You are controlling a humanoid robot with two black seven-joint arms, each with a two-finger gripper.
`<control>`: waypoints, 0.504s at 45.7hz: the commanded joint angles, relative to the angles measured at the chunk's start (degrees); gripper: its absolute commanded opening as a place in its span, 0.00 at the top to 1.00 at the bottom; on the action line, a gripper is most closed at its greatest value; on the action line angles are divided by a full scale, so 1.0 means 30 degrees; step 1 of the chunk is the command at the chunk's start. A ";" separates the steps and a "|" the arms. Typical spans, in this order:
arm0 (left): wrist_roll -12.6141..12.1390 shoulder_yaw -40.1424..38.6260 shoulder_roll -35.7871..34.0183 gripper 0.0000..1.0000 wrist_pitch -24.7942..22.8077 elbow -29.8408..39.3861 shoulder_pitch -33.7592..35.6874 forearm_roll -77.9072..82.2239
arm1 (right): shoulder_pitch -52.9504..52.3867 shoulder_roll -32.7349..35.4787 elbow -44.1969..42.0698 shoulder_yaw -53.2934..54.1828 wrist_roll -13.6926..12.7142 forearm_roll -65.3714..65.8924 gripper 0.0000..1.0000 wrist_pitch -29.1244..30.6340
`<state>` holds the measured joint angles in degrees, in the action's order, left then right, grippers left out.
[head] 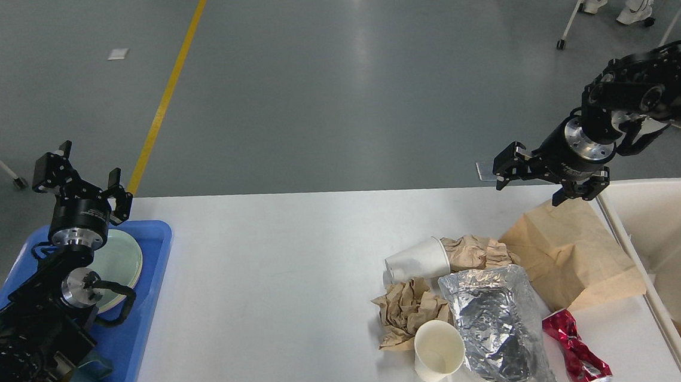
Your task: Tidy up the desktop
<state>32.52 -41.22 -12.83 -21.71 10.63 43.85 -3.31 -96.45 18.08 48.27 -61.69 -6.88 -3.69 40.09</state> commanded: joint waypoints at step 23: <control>0.0000 0.0000 -0.0001 0.04 0.0000 0.0000 0.0002 0.0019 | -0.0081 -0.0108 -0.0764 -0.0531 -0.0226 0.1696 0.00 0.2668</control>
<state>32.52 -41.22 -12.83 -21.71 10.63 43.85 -3.28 -104.40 18.05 47.74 -63.31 -7.47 -0.81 53.40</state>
